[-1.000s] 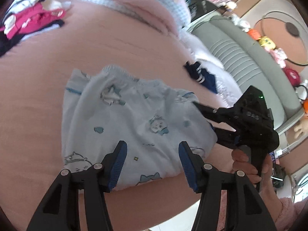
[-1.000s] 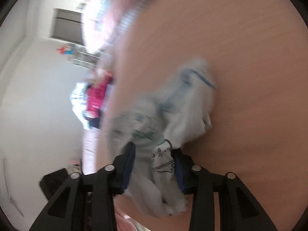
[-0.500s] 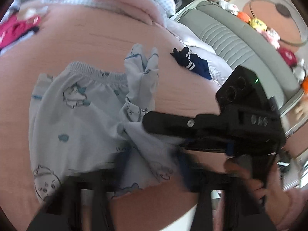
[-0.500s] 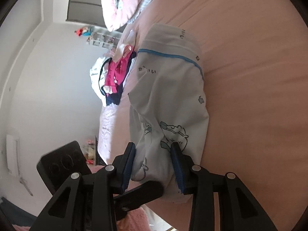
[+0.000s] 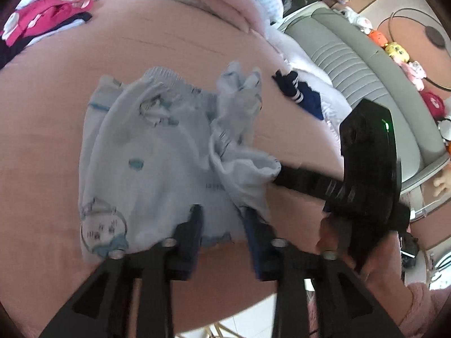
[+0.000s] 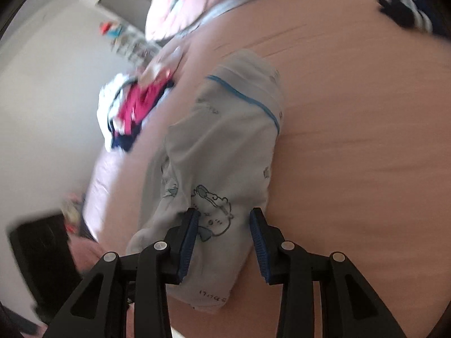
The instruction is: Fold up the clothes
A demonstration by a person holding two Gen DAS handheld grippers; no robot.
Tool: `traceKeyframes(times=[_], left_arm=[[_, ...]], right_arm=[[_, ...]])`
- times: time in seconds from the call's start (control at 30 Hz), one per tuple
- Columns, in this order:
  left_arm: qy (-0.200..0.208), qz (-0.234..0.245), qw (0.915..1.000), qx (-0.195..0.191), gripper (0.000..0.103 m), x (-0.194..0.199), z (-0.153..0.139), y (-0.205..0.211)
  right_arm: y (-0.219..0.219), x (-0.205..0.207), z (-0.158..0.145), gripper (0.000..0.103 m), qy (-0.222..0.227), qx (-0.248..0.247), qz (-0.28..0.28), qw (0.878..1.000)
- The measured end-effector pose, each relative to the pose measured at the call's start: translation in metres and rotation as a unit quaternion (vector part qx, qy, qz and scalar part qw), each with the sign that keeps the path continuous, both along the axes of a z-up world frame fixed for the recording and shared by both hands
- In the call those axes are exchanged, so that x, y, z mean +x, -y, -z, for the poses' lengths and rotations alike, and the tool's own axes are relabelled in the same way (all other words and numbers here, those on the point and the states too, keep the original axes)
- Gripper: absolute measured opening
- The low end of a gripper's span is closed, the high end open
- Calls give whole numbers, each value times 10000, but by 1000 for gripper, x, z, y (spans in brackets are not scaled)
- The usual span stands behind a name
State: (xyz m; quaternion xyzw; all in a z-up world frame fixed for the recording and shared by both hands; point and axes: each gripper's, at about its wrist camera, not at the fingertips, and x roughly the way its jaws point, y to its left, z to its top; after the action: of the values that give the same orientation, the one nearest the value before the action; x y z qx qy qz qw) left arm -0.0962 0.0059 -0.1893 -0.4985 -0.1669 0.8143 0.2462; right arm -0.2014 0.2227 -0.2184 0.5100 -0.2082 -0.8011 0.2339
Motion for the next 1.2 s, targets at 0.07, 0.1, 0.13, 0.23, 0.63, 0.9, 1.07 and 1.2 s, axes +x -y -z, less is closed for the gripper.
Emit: traceKeyframes(times=[0.07, 0.1, 0.13, 0.23, 0.63, 0.9, 1.07, 1.2], left_arm=[[-218, 69, 9997, -72, 46, 0, -7, -2], [-319, 139, 9993, -135, 46, 1, -10, -4], [-401, 209, 9988, -174, 46, 0, -13, -5], [-354, 242, 9986, 306, 46, -6, -18, 5], [571, -264, 9933, 971, 45, -37, 10, 21], [299, -277, 9978, 524, 6, -32, -2, 24], [47, -472, 9979, 441, 6, -20, -18, 34], [-185, -756, 9966, 273, 6, -5, -33, 49]], right_arm=[[-1, 1, -2, 39, -94, 70, -79, 9999], [-6, -1, -1, 39, -23, -76, -77, 9999], [-12, -2, 0, 39, 49, -221, -76, 9997], [-37, 3, 5, 39, 240, -532, -157, 9982], [-7, 36, -14, 39, -252, 250, -1199, 9922], [-27, 41, -23, 39, -174, 429, -1219, 9915], [-42, 33, -19, 39, -134, 616, -437, 9971], [-26, 26, -12, 39, -211, 767, -270, 9965]])
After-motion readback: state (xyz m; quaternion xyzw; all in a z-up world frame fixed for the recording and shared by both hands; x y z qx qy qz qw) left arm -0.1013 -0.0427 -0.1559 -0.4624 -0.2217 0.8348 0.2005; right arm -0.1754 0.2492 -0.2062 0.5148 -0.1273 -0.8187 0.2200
